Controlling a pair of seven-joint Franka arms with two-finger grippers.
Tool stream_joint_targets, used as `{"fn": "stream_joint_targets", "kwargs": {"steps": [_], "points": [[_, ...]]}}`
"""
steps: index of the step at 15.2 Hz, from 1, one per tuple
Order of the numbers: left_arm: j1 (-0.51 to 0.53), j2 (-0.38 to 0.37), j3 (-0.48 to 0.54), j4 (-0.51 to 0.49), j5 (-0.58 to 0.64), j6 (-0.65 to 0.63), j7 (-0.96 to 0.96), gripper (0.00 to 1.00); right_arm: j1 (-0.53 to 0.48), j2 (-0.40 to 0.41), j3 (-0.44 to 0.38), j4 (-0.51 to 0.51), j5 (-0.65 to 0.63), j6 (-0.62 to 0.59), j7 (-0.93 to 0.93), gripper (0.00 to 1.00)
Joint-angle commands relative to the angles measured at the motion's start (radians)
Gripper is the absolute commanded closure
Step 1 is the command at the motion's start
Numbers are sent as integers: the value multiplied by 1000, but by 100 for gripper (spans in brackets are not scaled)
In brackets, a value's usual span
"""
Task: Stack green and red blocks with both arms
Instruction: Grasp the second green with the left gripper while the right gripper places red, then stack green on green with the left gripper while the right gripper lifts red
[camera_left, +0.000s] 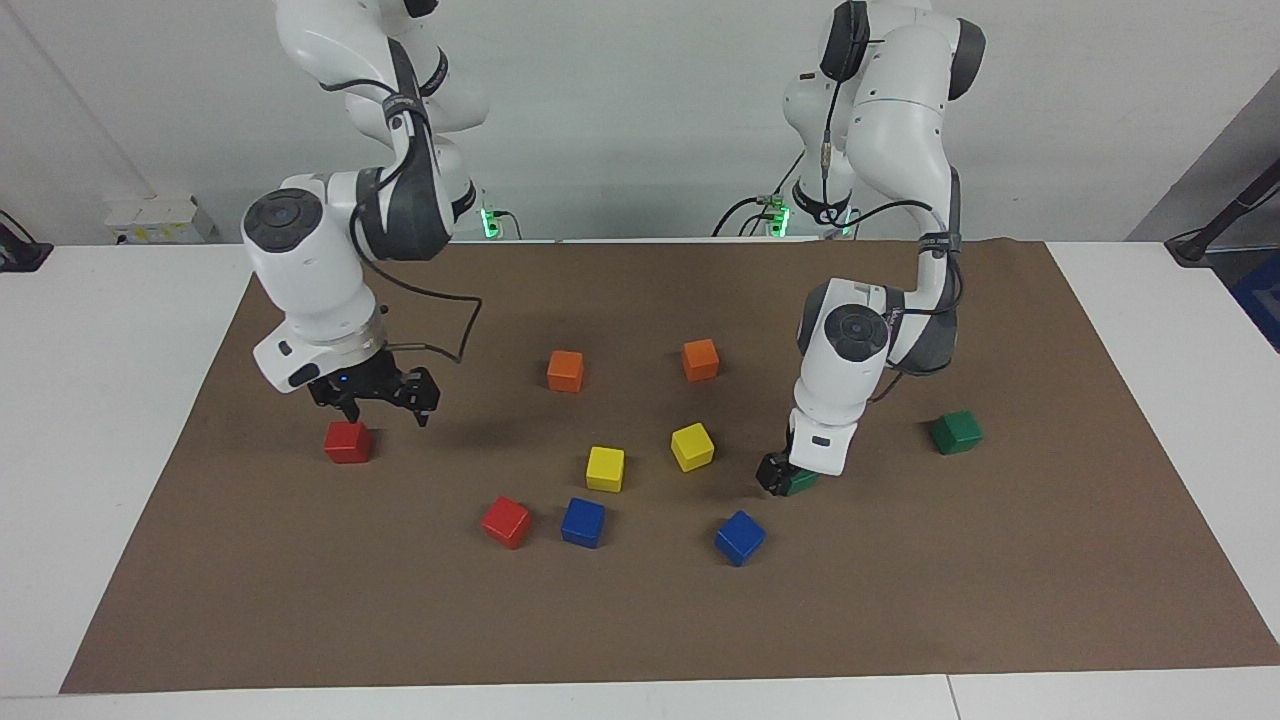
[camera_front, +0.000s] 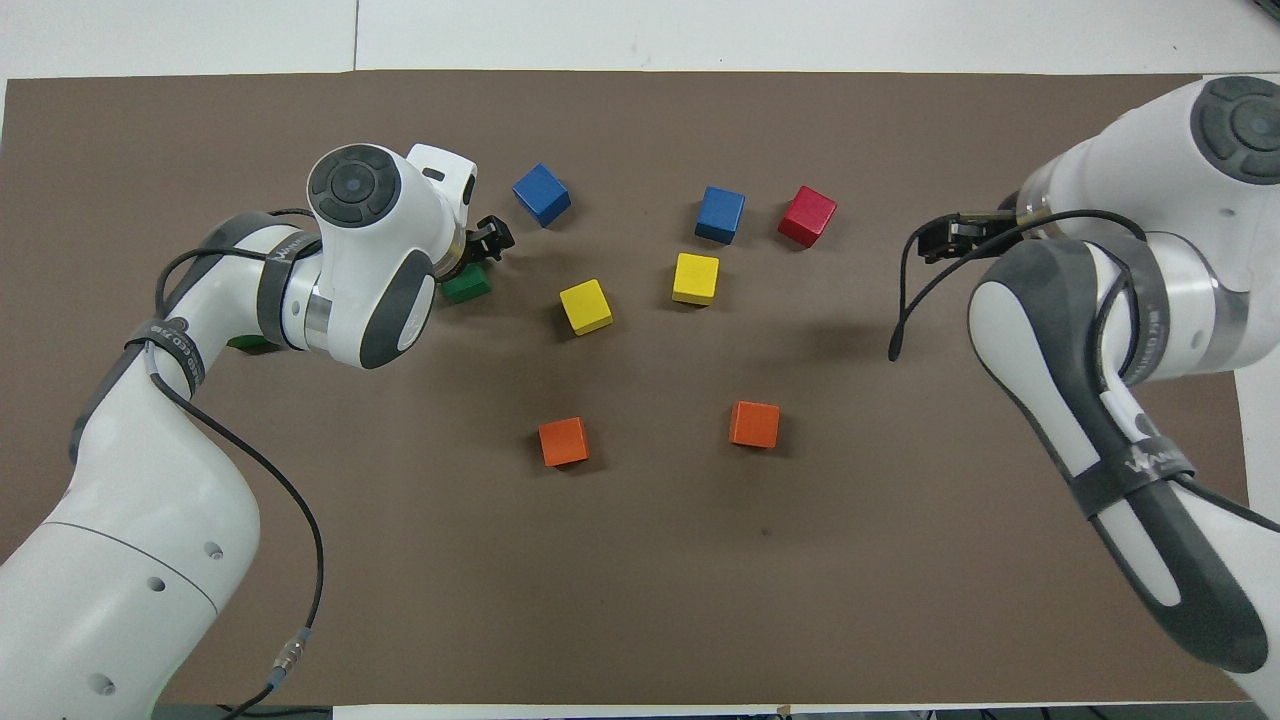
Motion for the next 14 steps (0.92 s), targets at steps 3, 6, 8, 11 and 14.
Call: {"fn": "stream_joint_targets", "kwargs": {"steps": [3,6,8,11,14], "points": [[-9,-46,14,-61,28,-3,-52,100,99,232,-1,238,-4,-13,285,0],[12,-33,14,95,30,-208,-43,100,112,344,-1,344,-6,-3,352,0],[85,-69,12,111,30,-293,61,100,118,406,-1,406,-12,1,356,0],[231,-199,9,24,19,-362,383,100,121,429,-1,412,-13,35,365,0],[331,-235,9,-31,17,-344,633,100,123,461,-2,412,-15,84,405,0]]}}
